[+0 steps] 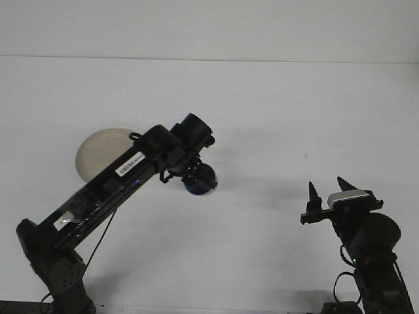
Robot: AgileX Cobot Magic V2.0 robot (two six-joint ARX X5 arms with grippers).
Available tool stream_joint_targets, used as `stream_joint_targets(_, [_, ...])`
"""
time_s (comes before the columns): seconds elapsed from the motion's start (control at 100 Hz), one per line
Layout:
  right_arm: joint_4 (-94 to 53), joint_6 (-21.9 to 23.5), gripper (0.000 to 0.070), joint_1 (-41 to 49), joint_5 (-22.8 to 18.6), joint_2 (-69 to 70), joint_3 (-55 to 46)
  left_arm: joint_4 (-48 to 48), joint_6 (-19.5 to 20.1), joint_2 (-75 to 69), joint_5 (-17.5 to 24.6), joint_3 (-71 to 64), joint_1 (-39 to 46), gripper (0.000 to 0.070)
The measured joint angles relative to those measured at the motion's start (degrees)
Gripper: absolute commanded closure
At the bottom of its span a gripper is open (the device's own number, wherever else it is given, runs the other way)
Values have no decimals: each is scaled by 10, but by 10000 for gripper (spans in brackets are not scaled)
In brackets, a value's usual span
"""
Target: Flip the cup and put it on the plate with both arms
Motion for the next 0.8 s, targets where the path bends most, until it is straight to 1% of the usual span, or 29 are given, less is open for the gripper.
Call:
stream_joint_targets(0.08, [0, 0, 215, 0, 0, 0, 0, -24, 3, -15, -25, 31, 39, 695])
stream_joint_targets(0.13, [0, 0, 215, 0, 0, 0, 0, -36, 5, -21, -34, 45, 68, 695])
stream_joint_targets(0.41, [0, 0, 215, 0, 0, 0, 0, -42, 3, -21, -40, 49, 247, 695])
stream_joint_targets(0.59, [0, 0, 215, 0, 0, 0, 0, -33, -2, -19, -39, 49, 321, 695])
stream_joint_targets(0.8, [0, 0, 215, 0, 0, 0, 0, -34, -4, 1, -1, 49, 372, 695])
